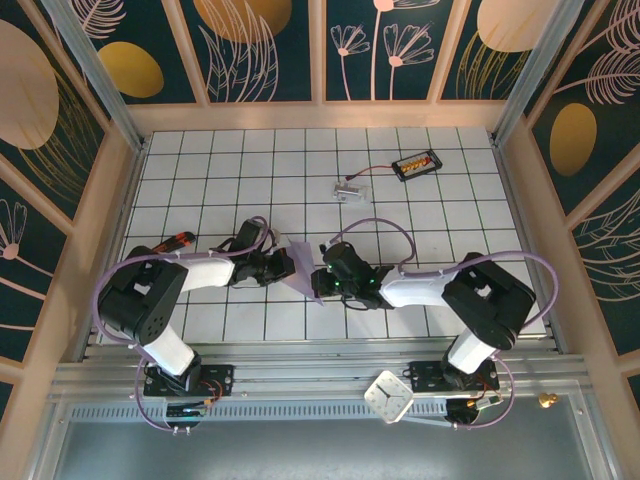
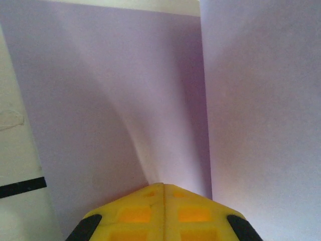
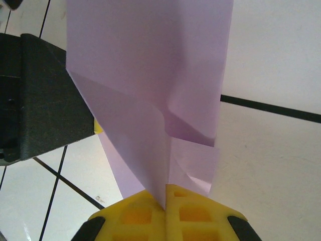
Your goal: Fold a paper plane with a square sheet of paper (pick it up from the middle)
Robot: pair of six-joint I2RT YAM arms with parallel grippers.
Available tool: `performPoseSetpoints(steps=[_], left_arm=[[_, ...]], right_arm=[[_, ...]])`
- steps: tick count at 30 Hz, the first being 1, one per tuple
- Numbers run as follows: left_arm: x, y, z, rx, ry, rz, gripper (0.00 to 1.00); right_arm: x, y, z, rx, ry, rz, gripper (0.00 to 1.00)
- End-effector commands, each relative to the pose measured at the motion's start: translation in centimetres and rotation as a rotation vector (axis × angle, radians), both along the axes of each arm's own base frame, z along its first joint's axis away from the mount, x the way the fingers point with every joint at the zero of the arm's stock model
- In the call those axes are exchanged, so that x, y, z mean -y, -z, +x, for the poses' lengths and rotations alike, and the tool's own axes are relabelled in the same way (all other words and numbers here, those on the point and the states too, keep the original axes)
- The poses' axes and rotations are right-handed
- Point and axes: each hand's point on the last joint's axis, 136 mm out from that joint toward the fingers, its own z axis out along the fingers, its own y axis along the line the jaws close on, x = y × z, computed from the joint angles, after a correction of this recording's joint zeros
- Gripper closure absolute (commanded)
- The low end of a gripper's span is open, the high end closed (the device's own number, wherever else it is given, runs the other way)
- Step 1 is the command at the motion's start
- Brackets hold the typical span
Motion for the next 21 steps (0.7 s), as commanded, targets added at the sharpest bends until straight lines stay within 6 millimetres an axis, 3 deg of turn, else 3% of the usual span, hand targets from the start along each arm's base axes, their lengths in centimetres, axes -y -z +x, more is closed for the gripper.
performPoseSetpoints(steps=[1, 15, 21], left_arm=[[-0.2, 0.7, 0.1, 0.007, 0.015, 0.020, 0.93], [-0.9, 1.9, -0.5, 0.002, 0.008, 0.049, 0.94], [-0.9, 1.1, -0.4, 0.023, 0.003, 0.035, 0.87]], right_arm=[[-0.2, 0.8, -0.3, -0.036, -0.004, 0.024, 1.00], [-0.6, 1.6, -1.0, -0.102, -0.005, 0.077, 0.97], [0.9, 1.2, 0.2, -0.074, 0.043, 0.033, 0.98]])
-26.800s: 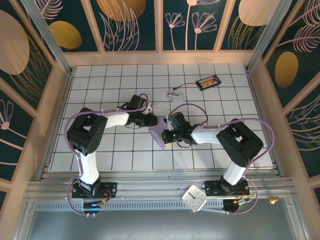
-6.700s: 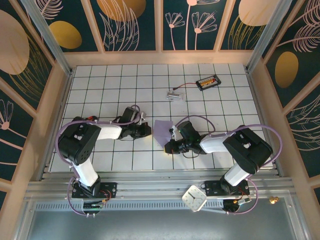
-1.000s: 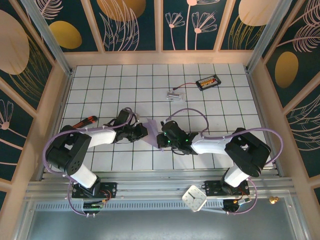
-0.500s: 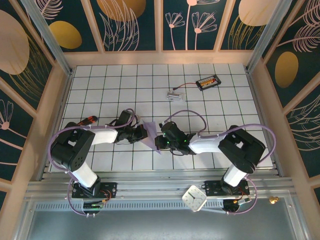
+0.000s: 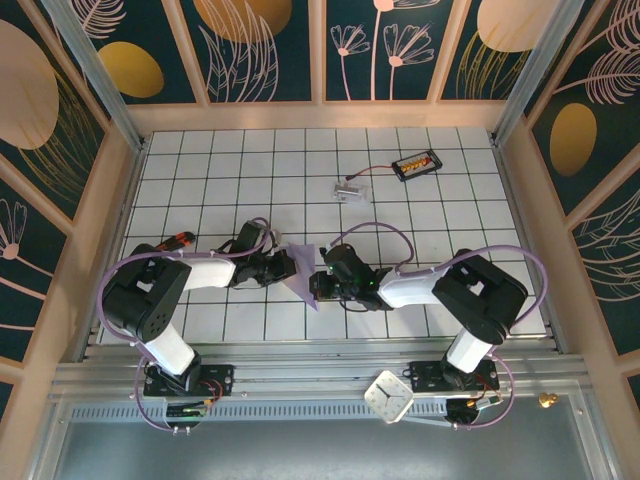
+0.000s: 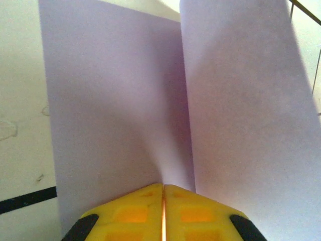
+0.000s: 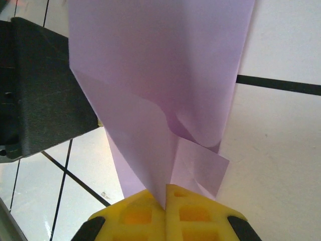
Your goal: Fold a paper plane with a square sheet of paper (pick it up from the middle)
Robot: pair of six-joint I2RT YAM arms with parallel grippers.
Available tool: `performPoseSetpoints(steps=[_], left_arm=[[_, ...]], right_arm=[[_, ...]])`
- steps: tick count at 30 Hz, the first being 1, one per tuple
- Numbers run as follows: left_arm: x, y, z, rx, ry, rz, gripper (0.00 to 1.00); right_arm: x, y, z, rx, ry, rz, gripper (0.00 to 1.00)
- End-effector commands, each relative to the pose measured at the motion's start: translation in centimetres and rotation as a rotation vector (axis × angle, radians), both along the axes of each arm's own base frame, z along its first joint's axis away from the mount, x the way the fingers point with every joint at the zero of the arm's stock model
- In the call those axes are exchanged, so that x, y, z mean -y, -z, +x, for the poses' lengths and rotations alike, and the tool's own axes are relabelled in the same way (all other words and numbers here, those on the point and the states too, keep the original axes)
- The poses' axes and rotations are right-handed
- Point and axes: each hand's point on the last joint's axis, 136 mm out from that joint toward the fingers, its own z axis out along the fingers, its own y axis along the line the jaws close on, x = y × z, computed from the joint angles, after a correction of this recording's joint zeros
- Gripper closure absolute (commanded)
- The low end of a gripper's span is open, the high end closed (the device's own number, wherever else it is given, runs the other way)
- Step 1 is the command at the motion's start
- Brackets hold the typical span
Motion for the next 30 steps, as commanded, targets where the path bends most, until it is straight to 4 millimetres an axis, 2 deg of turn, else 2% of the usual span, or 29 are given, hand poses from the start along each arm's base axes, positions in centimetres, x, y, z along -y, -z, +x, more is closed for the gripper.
performPoseSetpoints(steps=[1, 6, 16, 21, 30], left_arm=[[-0.8, 0.3, -0.5, 0.001, -0.012, 0.023, 0.85], [0.1, -1.8, -0.2, 0.036, 0.003, -0.039, 0.75], [1.0, -3.6, 0.1, 0.062, 0.025, -0.102, 0.71], [0.3, -2.7, 0.4, 0.068, 0.009, -0.041, 0.72], [-0.2, -1.1, 0.2, 0.046, -0.015, -0.020, 0.74]], right_arm=[[1.7, 0.1, 0.9, 0.008, 0.046, -0.043, 0.98], [3.2, -0.2, 2.2, 0.047, 0.061, -0.095, 1.00], [3.5, -1.8, 3.4, 0.136, 0.041, -0.166, 1.00], [2.8, -2.5, 3.4, 0.176, 0.011, -0.195, 0.99], [1.5, -2.3, 2.9, 0.203, -0.029, -0.239, 0.93]])
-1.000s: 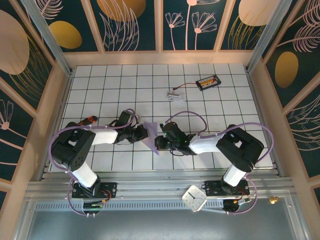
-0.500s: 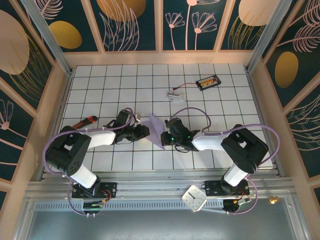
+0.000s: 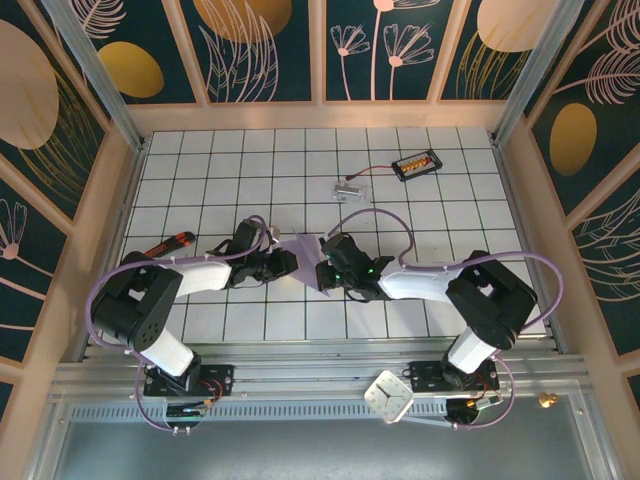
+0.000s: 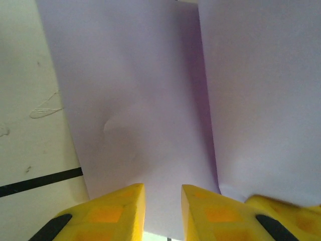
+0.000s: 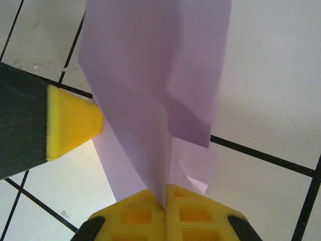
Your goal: Fold a paper plane with a square sheet of paper (pick it up from the middle)
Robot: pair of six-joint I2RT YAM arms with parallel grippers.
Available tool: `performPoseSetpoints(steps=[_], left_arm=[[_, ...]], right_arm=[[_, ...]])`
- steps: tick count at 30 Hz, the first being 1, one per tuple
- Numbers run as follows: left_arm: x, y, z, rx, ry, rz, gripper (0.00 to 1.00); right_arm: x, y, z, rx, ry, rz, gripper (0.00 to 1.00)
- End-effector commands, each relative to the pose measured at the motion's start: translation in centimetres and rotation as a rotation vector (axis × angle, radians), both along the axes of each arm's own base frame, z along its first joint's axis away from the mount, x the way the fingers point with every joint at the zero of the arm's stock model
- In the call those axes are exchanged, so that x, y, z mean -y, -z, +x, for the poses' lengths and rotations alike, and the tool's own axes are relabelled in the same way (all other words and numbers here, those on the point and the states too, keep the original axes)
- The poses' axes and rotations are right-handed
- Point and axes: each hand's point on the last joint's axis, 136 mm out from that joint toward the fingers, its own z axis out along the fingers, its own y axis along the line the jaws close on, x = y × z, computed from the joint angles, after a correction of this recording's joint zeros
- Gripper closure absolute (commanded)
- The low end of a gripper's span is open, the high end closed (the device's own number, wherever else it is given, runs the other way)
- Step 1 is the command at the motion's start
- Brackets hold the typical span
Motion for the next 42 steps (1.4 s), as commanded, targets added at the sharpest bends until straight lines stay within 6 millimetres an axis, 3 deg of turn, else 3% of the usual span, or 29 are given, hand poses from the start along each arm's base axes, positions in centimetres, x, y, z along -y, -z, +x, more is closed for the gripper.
performPoseSetpoints(steps=[1, 15, 34, 42], left_arm=[[-0.3, 0.9, -0.1, -0.003, -0.009, 0.010, 0.74], [-1.0, 2.8, -1.2, -0.037, -0.023, 0.024, 0.82], [-1.1, 2.6, -0.7, -0.015, -0.011, 0.050, 0.79], [-0.9, 1.7, -0.3, 0.009, -0.004, 0.046, 0.70]], right_arm=[[-0.5, -0.3, 0.4, 0.035, -0.008, -0.038, 0.93], [-3.1, 1.5, -0.9, 0.008, -0.065, -0.057, 0.97], [-3.0, 2.7, -1.7, -0.119, -0.080, 0.082, 1.00], [-2.0, 3.4, -1.9, -0.169, -0.066, 0.131, 1.00]])
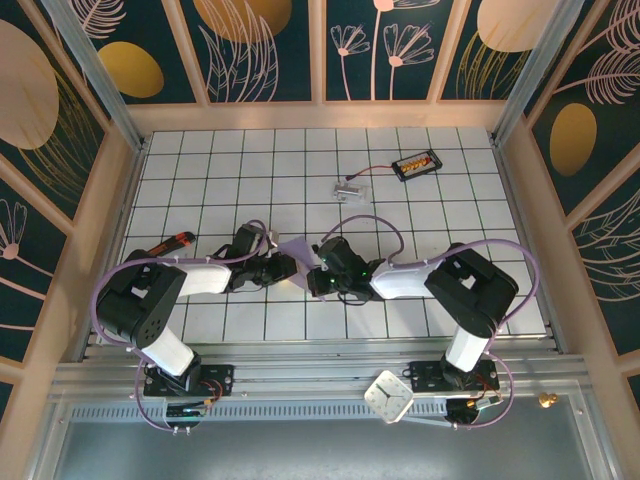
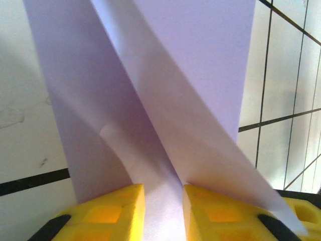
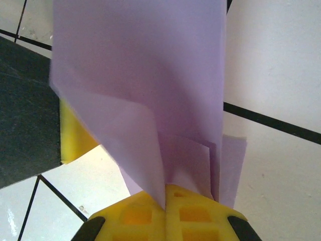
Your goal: Fold a paper plane with a square sheet of paper (pick it up from the middle)
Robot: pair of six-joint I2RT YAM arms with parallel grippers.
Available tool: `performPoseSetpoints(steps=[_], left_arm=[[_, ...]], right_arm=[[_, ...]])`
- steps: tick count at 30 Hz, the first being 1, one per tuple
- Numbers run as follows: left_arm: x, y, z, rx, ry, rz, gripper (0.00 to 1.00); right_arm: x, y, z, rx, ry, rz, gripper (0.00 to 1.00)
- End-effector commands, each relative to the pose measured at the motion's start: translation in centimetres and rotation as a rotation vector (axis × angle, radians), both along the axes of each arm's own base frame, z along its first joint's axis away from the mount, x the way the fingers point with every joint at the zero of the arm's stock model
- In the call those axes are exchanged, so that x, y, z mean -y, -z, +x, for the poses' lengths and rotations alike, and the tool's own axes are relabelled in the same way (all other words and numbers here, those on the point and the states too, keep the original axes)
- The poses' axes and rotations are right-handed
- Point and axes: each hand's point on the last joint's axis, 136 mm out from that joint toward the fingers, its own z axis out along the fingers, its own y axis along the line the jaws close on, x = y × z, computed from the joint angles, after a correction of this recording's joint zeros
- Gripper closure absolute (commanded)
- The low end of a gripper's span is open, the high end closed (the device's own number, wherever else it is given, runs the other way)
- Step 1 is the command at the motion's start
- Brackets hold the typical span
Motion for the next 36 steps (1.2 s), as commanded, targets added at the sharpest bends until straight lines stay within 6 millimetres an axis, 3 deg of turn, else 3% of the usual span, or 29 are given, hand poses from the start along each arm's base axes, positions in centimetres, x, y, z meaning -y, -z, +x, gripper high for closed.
performPoseSetpoints(steps=[1, 12, 20, 26, 36], left_arm=[[-0.6, 0.4, 0.3, 0.012, -0.004, 0.049, 0.69], [-0.3, -2.9, 0.5, 0.074, 0.010, 0.019, 0.63], [2.0, -6.0, 0.9, 0.106, 0.063, -0.114, 0.79], [4.0, -6.7, 0.9, 0.091, 0.109, -0.196, 0.83], [4.5, -4.7, 2.0, 0.065, 0.097, -0.175, 0.82]], right_arm=[[0.4, 1.0, -0.5, -0.052, 0.004, 0.030, 1.00], [0.9, 1.7, -1.0, -0.112, 0.018, 0.086, 1.00], [1.1, 1.8, -0.9, -0.130, 0.024, 0.112, 1.00], [1.3, 1.9, -0.8, -0.134, 0.030, 0.112, 1.00], [1.2, 1.7, -0.7, -0.133, 0.028, 0.116, 0.97]])
